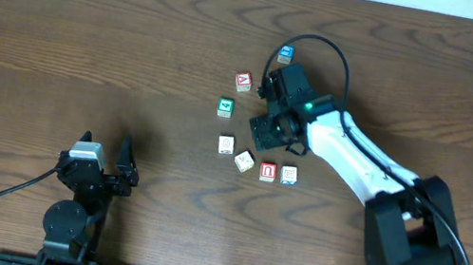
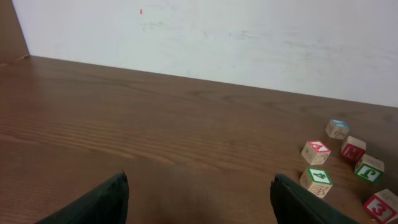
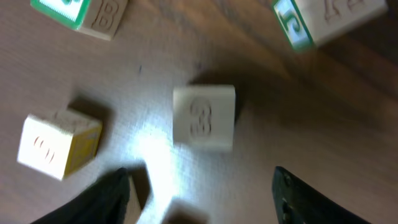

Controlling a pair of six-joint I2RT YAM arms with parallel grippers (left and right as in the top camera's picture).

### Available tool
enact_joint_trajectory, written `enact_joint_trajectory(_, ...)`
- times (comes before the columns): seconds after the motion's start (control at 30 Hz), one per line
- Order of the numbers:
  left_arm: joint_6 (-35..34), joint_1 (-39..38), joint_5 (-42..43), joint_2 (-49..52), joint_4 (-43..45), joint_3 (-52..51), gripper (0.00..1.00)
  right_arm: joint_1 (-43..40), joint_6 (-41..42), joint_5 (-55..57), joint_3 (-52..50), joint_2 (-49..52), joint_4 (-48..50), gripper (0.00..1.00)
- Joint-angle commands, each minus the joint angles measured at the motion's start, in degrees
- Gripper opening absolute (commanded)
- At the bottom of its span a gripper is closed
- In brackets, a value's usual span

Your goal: Lift 5 blocks

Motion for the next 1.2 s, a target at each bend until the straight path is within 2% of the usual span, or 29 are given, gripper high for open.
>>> enact_joint_trajectory(0.0, -0.3, 0.3, -0.3, -0.3, -1.8, -1.4, 0.73, -0.6, -1.2, -0.2, 3.3, 1.5, 0.3, 0.65)
enact_joint_trajectory(0.47, -0.3, 0.3, -0.3, -0.3, -1.8, -1.4, 0.73, -0.2, -1.2, -0.1, 4.0, 3.8, 3.4, 0.59)
enact_joint_trajectory(0.6, -0.3, 0.3, -0.3, -0.3, -1.8, -1.4, 0.73, -0.2, -1.2, 0.8, 4.0, 3.8, 3.7, 0.53)
enact_joint_trajectory(0.77, -0.3, 0.3, -0.3, -0.3, -1.8, -1.4, 0.73, -0.2, -1.2, 1.8, 4.0, 3.8, 3.6, 0.5)
enact_joint_trajectory(0.97, -0.3, 0.3, -0.3, -0.3, -1.8, -1.4, 0.73, -0.1, -1.2, 1.8, 4.0, 3.8, 3.6, 0.53)
enact_joint_trajectory(1.17, -0.3, 0.3, -0.3, -0.3, -1.8, -1.4, 0.73, -0.2, -1.2, 1.8, 4.0, 3.8, 3.6, 0.49)
